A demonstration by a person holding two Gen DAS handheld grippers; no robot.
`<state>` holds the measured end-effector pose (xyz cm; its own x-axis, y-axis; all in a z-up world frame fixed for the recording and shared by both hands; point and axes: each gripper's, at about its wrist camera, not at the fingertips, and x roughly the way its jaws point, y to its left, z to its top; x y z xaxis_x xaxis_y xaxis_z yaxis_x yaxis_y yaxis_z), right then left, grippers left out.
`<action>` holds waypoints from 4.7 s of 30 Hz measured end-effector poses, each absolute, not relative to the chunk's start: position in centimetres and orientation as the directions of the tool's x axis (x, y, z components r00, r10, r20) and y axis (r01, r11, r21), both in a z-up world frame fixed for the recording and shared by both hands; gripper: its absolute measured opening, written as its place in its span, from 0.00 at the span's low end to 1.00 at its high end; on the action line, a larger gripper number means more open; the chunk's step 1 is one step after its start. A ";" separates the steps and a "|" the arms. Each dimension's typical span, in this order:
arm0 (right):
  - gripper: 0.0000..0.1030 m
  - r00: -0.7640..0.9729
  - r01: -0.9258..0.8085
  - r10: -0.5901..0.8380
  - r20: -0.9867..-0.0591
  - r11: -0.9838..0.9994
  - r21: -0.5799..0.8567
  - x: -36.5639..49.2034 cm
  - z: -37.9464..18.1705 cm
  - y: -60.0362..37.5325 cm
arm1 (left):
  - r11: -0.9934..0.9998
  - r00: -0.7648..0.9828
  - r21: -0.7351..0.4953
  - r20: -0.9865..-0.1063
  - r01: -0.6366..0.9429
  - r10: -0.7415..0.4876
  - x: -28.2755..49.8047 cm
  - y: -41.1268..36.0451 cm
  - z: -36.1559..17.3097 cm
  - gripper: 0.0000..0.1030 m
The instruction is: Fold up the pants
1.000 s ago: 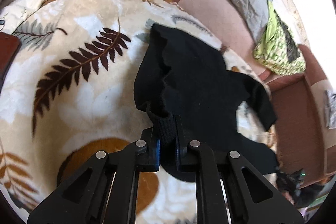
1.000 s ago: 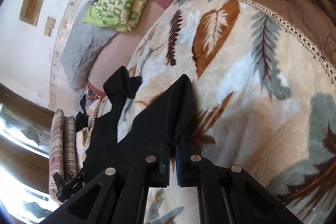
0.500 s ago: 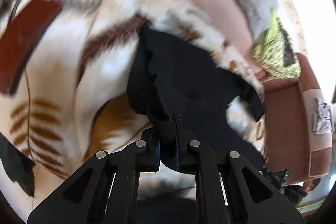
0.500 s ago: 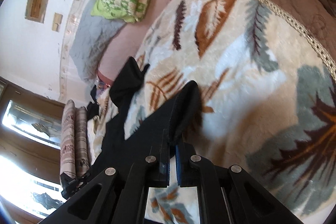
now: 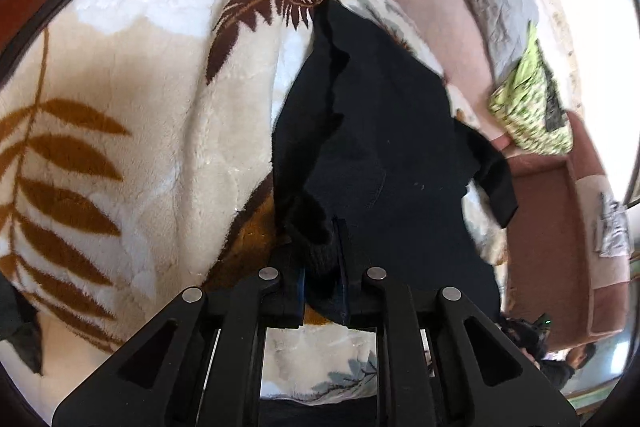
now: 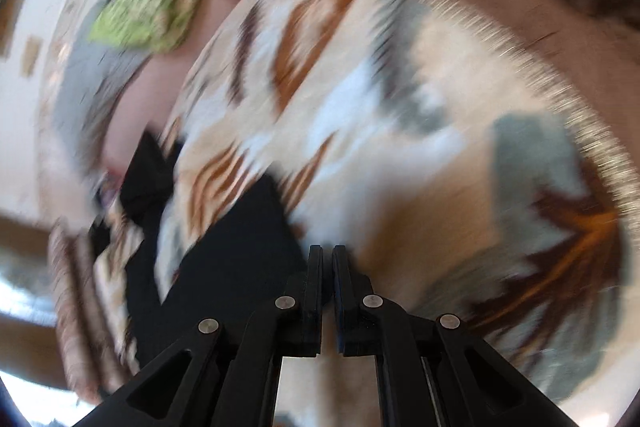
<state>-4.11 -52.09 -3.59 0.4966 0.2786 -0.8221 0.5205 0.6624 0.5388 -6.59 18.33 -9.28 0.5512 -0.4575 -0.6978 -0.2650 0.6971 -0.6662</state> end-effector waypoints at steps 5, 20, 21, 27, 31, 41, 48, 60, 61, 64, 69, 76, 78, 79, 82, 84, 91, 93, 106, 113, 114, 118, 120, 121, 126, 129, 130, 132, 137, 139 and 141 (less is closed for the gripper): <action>0.04 0.508 0.490 0.162 -0.846 0.753 0.439 -3.2 3.7 -52.4 | 0.653 0.604 -0.731 -0.616 -0.198 -0.506 -7.5 19.1 -10.2 0.14; 0.41 0.621 -0.382 0.185 -0.762 0.920 -0.088 6.9 1.8 -35.7 | 0.622 0.613 -0.763 -0.578 -0.173 -0.539 -7.5 19.5 -10.6 0.14; 0.41 0.608 -0.402 0.187 -0.771 0.910 -0.097 7.8 0.7 -35.3 | 0.617 0.613 -0.769 -0.572 -0.168 -0.545 -7.4 19.7 -10.7 0.14; 0.41 0.630 -0.462 0.266 -0.729 0.883 -0.077 12.3 -0.5 -34.7 | 0.603 0.624 -0.784 -0.548 -0.149 -0.558 -7.6 19.7 -10.9 0.14; 0.41 0.568 -0.503 0.280 -0.774 0.862 -0.057 14.5 -2.0 -34.5 | 0.590 0.640 -0.795 -0.527 -0.140 -0.559 -7.8 19.8 -11.1 0.14; 0.05 0.553 -0.476 0.408 -0.726 0.870 0.127 13.1 0.7 -35.6 | 0.557 0.645 -0.819 -0.502 -0.139 -0.577 -7.9 20.3 -11.3 0.14; 0.05 0.499 -0.394 0.530 -0.685 0.843 0.365 8.5 8.1 -36.6 | 0.554 0.643 -0.821 -0.500 -0.138 -0.581 -8.0 20.4 -11.3 0.14; 0.05 0.506 -0.328 0.767 -0.395 0.594 0.734 1.3 13.4 -37.7 | 0.549 0.644 -0.823 -0.500 -0.145 -0.579 -8.0 20.2 -11.3 0.14; 0.05 0.505 -0.315 0.781 -0.367 0.563 0.764 1.1 13.2 -38.0 | 0.549 0.644 -0.823 -0.500 -0.146 -0.579 -8.0 20.2 -11.3 0.14; 0.05 0.514 -0.275 0.805 -0.295 0.481 0.833 0.2 11.9 -38.9 | 0.552 0.646 -0.821 -0.502 -0.147 -0.575 -8.1 20.2 -11.3 0.14; 0.05 0.526 -0.197 0.805 -0.275 0.430 0.881 -0.5 8.3 -40.7 | 0.548 0.643 -0.822 -0.505 -0.154 -0.576 -8.0 20.3 -11.3 0.14; 0.05 0.558 -0.005 0.700 -0.446 0.541 0.841 5.0 2.5 -45.0 | 0.564 0.630 -0.813 -0.516 -0.146 -0.581 -7.7 20.3 -11.0 0.14; 0.05 0.546 0.064 0.655 -0.522 0.589 0.805 6.9 0.8 -45.8 | 0.594 0.625 -0.794 -0.530 -0.128 -0.574 -7.6 20.1 -10.6 0.14; 0.05 0.539 0.084 0.620 -0.570 0.634 0.769 8.0 0.1 -46.0 | 0.605 0.621 -0.787 -0.536 -0.122 -0.572 -7.6 20.0 -10.5 0.14; 0.05 0.540 0.129 0.553 -0.635 0.691 0.711 10.0 -1.2 -46.8 | 0.649 0.600 -0.753 -0.571 -0.109 -0.561 -7.5 19.6 -9.7 0.19; 0.05 0.527 0.163 0.494 -0.691 0.739 0.653 11.3 -1.9 -47.0 | 0.677 0.590 -0.730 -0.589 -0.096 -0.552 -7.6 19.4 -9.0 0.24; 0.04 0.502 0.186 0.365 -0.784 0.839 0.511 13.3 -3.0 -46.8 | 0.732 0.638 -0.675 -0.605 -0.093 -0.477 -9.8 19.7 -7.4 0.43; 0.04 0.490 0.201 0.324 -0.809 0.862 0.466 13.5 -3.4 -46.9 | 0.735 0.642 -0.669 -0.613 -0.110 -0.461 -10.4 19.9 -7.5 0.43; 0.06 0.572 0.133 0.133 -0.809 0.959 0.252 9.0 -2.0 -48.1 | 0.741 0.694 -0.655 -0.603 -0.149 -0.393 -12.4 20.2 -5.1 0.50; 0.07 0.590 0.008 0.342 -0.731 0.903 0.429 5.0 -1.1 -48.4 | 0.776 0.707 -0.622 -0.596 -0.106 -0.381 -12.1 18.1 -2.2 0.57; 0.07 0.591 0.018 0.399 -0.701 0.863 0.505 4.9 -1.3 -48.8 | 0.782 0.713 -0.616 -0.592 -0.099 -0.375 -11.9 17.8 -1.8 0.62; 0.34 0.620 0.228 0.603 -0.501 0.473 0.851 5.2 -5.1 -51.6 | 0.783 0.722 -0.617 -0.574 -0.071 -0.387 -10.9 16.4 -1.1 0.62; 0.44 0.627 0.312 0.592 -0.507 0.405 0.859 5.3 -6.3 -51.9 | 0.776 0.710 -0.626 -0.580 -0.074 -0.400 -10.1 15.8 -1.6 0.62; 0.44 0.613 0.334 0.603 -0.510 0.387 0.859 5.6 -6.9 -51.7 | 0.779 0.702 -0.623 -0.589 -0.078 -0.401 -9.7 15.6 -1.7 0.62; 0.44 0.486 0.417 0.669 -0.562 0.387 0.822 7.5 -9.7 -49.8 | 0.785 0.693 -0.610 -0.612 -0.107 -0.382 -7.9 15.2 -2.5 0.62; 0.44 0.541 0.427 0.648 -0.536 0.338 0.839 8.2 -10.0 -50.0 | 0.788 0.691 -0.604 -0.621 -0.120 -0.371 -7.2 14.9 -2.8 0.62; 0.44 0.559 0.423 0.634 -0.534 0.336 0.842 8.5 -10.0 -50.0 | 0.789 0.689 -0.601 -0.624 -0.123 -0.368 -7.0 14.8 -2.9 0.62; 0.35 0.565 0.404 0.614 -0.552 0.377 0.833 8.8 -9.6 -49.8 | 0.787 0.687 -0.602 -0.629 -0.135 -0.363 -6.6 14.7 -3.2 0.62; 0.04 0.541 0.399 0.529 -0.653 0.522 0.754 8.3 -9.3 -50.4 | 0.769 0.682 -0.618 -0.633 -0.161 -0.366 -6.5 14.4 -4.3 0.62; 0.03 0.550 0.407 0.498 -0.670 0.541 0.736 7.9 -9.2 -51.4 | 0.763 0.683 -0.625 -0.631 -0.167 -0.368 -6.5 14.1 -4.6 0.62; 0.00 0.533 0.400 0.464 -0.708 0.600 0.693 8.0 -8.7 -51.9 | 0.758 0.685 -0.629 -0.630 -0.174 -0.366 -6.6 13.8 -4.9 0.62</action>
